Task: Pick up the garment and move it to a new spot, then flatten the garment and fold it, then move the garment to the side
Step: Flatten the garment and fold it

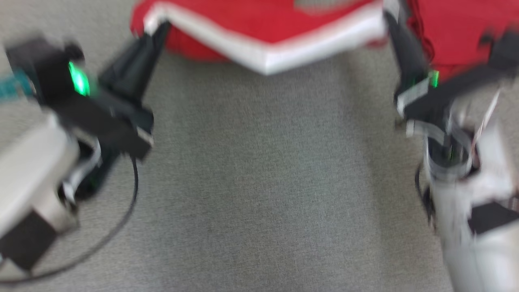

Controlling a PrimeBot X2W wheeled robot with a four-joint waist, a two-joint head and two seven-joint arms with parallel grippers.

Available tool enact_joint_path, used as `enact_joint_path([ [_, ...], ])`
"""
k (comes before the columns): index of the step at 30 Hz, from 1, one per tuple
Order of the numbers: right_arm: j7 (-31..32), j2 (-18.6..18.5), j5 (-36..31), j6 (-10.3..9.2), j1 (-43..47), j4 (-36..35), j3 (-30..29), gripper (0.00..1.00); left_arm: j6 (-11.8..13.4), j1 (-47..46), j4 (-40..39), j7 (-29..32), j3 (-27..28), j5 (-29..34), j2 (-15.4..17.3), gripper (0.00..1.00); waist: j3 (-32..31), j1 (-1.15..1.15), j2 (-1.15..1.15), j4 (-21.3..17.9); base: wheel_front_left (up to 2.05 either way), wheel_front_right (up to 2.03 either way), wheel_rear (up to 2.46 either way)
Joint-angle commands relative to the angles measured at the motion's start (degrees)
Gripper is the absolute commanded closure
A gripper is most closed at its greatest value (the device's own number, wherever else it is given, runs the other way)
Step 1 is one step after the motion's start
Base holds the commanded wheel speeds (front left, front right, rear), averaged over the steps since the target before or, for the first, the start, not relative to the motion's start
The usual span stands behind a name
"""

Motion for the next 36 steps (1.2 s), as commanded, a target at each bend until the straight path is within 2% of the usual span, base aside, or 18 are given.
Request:
enact_joint_path([
  [1,0.53,0.42,0.20,0.01,4.13,-1.51,-0.62,1.00,0.25,3.50,-1.16,-0.16,1.36,0.10,-0.08,1.00,-3.99,0.02,0.01,1.14,0.00,0.00,0.00],
  [9,3.61,4.02,-0.17,0.01,23.09,-9.21,-5.04,1.00,2.16,23.06,-6.12,-0.17,5.79,6.82,0.35,1.00,-7.64,0.02,0.01,0.85,0.00,0.00,0.00],
  [12,4.32,5.06,-0.93,0.01,28.92,-10.80,-5.95,1.00,2.51,30.02,-5.85,-0.17,7.20,9.61,-0.58,1.00,-9.17,0.02,0.01,0.68,0.00,0.00,0.00],
  [21,3.54,6.72,-0.82,0.01,44.71,-13.08,-6.60,1.00,1.18,48.28,-4.00,-0.16,14.25,17.28,-5.35,1.00,-14.75,0.02,0.01,1.14,0.00,0.00,0.00],
  [29,3.36,6.02,1.59,0.01,54.25,-15.39,-5.13,1.00,-0.56,58.43,-3.47,-0.17,21.60,23.18,-9.47,1.00,-17.86,0.02,0.01,2.04,0.00,0.00,0.00],
  [36,1.82,4.20,3.01,0.01,57.72,-17.33,-2.71,1.00,-1.46,62.65,-3.78,-0.17,24.63,25.71,-11.76,1.00,-18.55,0.02,0.01,2.80,0.00,0.00,0.00],
])
